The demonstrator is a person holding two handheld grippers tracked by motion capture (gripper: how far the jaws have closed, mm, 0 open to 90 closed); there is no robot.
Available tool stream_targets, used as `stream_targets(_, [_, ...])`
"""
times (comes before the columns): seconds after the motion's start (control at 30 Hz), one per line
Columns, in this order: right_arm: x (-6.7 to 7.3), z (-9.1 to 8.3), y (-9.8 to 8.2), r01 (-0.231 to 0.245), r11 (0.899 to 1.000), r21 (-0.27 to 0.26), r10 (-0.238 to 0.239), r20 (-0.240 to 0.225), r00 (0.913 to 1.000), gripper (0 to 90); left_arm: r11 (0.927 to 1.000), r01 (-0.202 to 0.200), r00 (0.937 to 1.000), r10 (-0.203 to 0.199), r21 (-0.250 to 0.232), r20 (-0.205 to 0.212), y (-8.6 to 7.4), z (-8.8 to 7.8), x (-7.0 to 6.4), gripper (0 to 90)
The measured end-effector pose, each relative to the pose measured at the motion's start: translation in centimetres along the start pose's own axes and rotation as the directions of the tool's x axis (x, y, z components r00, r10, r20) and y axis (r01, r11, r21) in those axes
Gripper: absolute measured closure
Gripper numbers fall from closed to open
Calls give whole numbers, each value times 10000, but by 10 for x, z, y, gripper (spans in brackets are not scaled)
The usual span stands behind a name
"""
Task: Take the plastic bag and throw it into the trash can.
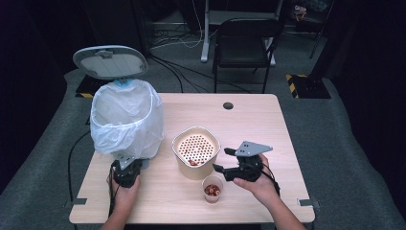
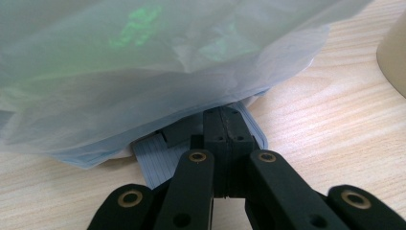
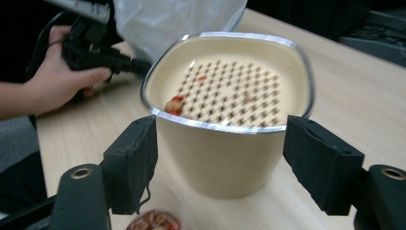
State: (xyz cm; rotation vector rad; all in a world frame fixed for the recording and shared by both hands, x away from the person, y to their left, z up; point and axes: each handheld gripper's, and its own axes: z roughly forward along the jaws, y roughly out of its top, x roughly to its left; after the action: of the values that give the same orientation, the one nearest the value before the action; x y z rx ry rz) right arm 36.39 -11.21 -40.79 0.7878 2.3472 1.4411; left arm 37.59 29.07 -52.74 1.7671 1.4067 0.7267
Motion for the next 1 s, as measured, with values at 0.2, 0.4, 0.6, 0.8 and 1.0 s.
stream_targets(0.2, [18,6,-24,126,9995,282,-112,-502,9987,231,9998,-157,9999,156,-113,-71,0,1,0,900])
stream_targets(0.4, [28,9,-34,83,9994,326,-60,-706,9975,183,9999,-92,9999,91,-142,-96,0,1,-1,900])
stream_targets(0.6, [31,12,-38,-32,9996,292,55,-784,9969,149,9998,-166,9998,166,-77,-102,0,1,-1,900])
stream_targets(0.8, [38,21,-47,79,9981,603,-19,-991,9951,86,9998,-169,9998,168,-109,-73,1,1,0,900])
stream_targets(1.0, [42,30,-55,396,9947,953,-297,-1038,9942,95,9995,-312,9995,312,11,-58,0,0,-1,900])
